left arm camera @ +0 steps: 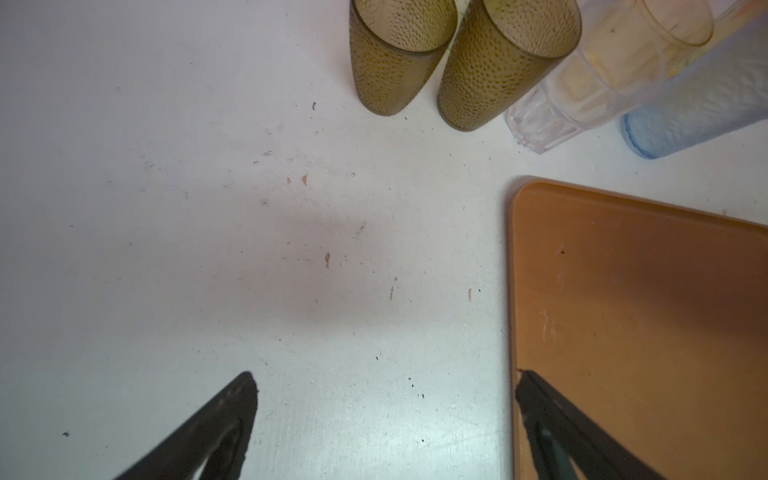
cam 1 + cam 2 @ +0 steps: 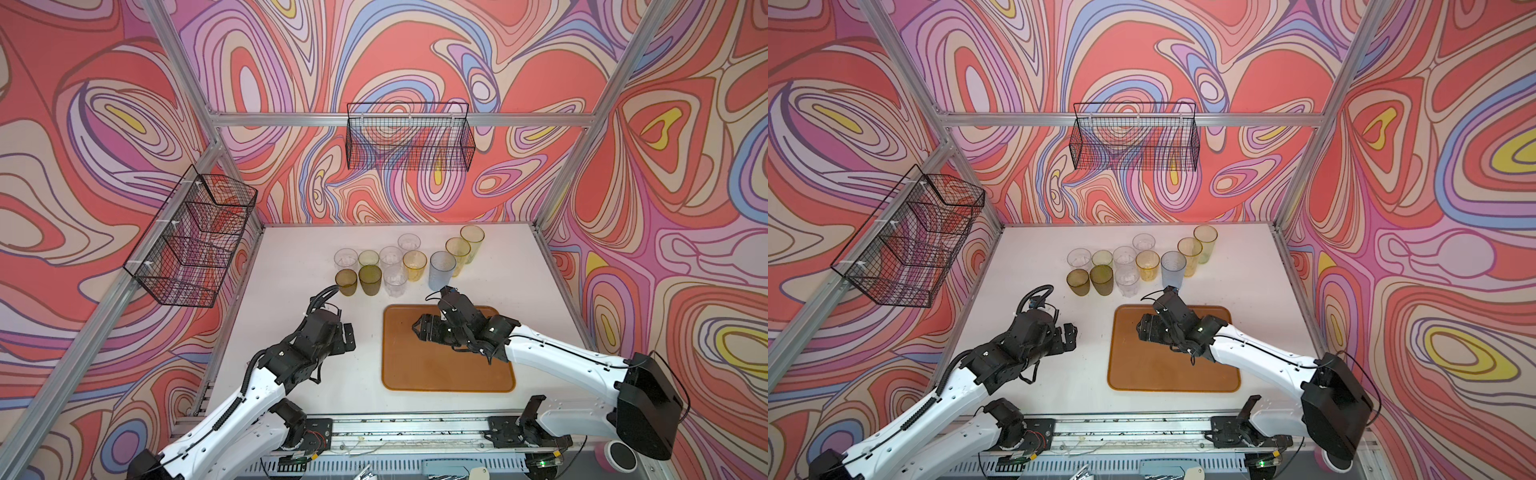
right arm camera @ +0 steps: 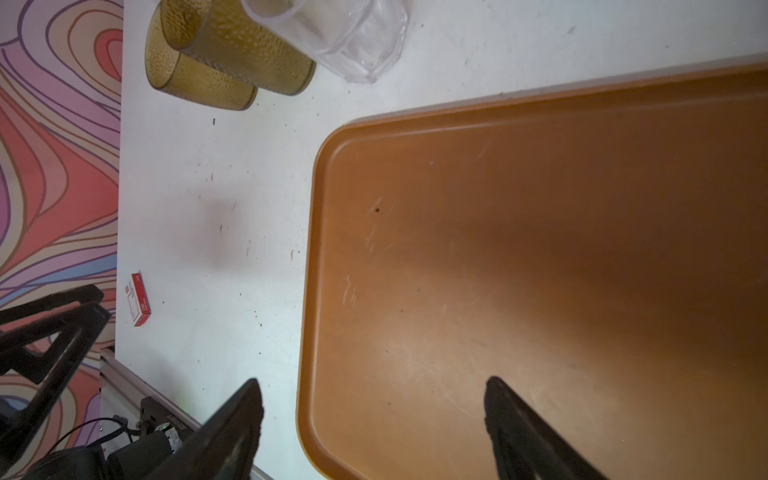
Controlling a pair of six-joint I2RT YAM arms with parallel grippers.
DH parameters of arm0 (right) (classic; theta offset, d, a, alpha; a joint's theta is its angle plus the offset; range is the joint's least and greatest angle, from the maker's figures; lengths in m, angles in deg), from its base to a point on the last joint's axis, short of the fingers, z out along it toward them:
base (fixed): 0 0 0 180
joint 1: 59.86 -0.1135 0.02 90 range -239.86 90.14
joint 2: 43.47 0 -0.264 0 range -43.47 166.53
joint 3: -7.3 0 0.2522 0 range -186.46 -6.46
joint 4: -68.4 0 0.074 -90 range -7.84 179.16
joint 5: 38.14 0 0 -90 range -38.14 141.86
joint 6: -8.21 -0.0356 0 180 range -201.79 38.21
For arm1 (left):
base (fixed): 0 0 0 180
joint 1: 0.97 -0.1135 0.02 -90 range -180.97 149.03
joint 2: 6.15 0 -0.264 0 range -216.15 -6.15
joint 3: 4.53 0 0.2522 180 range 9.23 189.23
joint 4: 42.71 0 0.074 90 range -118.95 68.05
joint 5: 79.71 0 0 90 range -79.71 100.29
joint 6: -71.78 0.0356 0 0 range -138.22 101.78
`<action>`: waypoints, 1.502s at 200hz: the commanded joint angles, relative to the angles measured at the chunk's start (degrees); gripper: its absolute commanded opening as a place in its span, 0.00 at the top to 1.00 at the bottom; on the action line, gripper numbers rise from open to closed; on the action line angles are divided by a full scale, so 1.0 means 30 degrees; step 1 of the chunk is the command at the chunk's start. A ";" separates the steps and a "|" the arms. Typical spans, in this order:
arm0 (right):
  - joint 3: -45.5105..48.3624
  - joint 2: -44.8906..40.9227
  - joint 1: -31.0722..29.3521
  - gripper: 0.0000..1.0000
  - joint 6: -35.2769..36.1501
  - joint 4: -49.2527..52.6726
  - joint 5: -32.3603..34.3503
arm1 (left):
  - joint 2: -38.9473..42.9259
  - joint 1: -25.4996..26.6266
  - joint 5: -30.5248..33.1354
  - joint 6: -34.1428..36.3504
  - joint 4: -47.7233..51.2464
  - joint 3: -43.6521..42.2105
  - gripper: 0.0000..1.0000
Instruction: Place the glasses into the tray
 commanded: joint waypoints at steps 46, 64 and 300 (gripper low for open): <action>0.1793 -0.2600 0.0461 0.02 0.0348 0.1043 0.2746 | -0.4068 0.3665 0.0238 -0.1326 -0.3045 0.1479 0.00; 0.1713 -0.2891 0.0483 0.02 0.0393 0.1397 0.3240 | -0.5257 0.4038 -0.0353 -0.1556 -0.3953 0.1595 0.00; 0.1709 -0.3303 0.0504 0.04 0.0138 0.1446 0.4578 | -1.2932 0.4251 -0.1359 -0.1912 -0.7796 0.1932 0.81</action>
